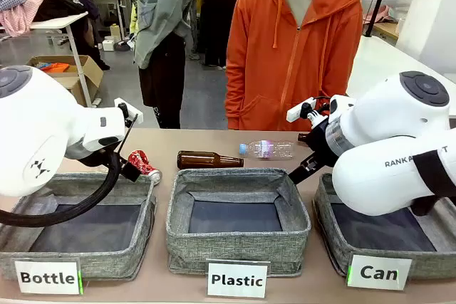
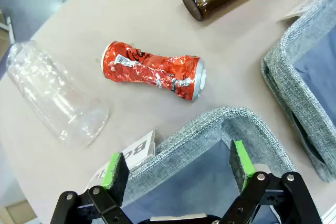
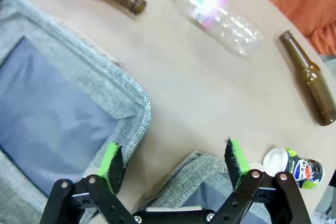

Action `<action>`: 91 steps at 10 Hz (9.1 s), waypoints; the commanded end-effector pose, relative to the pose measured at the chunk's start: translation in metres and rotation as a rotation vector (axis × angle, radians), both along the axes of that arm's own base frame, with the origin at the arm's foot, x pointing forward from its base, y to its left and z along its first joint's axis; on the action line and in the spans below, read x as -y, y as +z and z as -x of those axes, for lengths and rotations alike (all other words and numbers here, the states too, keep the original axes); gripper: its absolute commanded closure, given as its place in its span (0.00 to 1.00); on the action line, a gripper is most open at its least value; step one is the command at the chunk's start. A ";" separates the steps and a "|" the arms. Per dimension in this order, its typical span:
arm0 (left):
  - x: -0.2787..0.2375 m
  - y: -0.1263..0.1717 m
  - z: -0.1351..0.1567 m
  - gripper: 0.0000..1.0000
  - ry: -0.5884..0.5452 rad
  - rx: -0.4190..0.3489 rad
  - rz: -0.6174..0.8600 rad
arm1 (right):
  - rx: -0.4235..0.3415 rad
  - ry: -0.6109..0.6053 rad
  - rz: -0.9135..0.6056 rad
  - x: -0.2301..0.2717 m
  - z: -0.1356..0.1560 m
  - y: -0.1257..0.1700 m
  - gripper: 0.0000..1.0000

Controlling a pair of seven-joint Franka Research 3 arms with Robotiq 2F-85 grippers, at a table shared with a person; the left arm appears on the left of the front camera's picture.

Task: Sort the can waste into the basket.
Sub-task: Pick up the can waste from the table and place it in the right Fabric basket.

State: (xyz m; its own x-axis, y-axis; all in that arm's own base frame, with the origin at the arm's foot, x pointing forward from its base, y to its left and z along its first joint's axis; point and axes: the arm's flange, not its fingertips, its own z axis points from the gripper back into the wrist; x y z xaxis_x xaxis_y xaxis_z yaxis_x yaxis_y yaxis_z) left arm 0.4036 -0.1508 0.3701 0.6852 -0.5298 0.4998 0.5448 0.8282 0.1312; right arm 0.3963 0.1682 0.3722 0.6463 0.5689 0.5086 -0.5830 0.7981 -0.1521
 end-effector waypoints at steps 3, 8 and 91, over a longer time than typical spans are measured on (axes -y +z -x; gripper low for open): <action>0.000 0.000 0.000 0.00 0.000 0.000 0.000 | 0.000 0.000 0.000 0.000 0.000 0.000 0.00; 0.000 0.000 0.000 0.00 0.000 0.000 0.000 | 0.000 0.000 0.000 0.000 0.000 0.000 0.00; -0.233 0.116 0.138 0.00 -0.117 -0.819 1.386 | -0.342 0.884 0.283 0.209 -0.198 -0.072 0.00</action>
State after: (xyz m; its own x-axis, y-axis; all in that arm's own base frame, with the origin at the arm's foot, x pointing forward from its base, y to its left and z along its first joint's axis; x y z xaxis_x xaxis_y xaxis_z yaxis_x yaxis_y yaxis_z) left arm 0.2637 0.0830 0.4807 0.9868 -0.0740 0.1444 0.1466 0.0247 -0.9889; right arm 0.5836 -0.0422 0.3044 -0.0129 0.9854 0.1695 -0.9999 -0.0139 0.0049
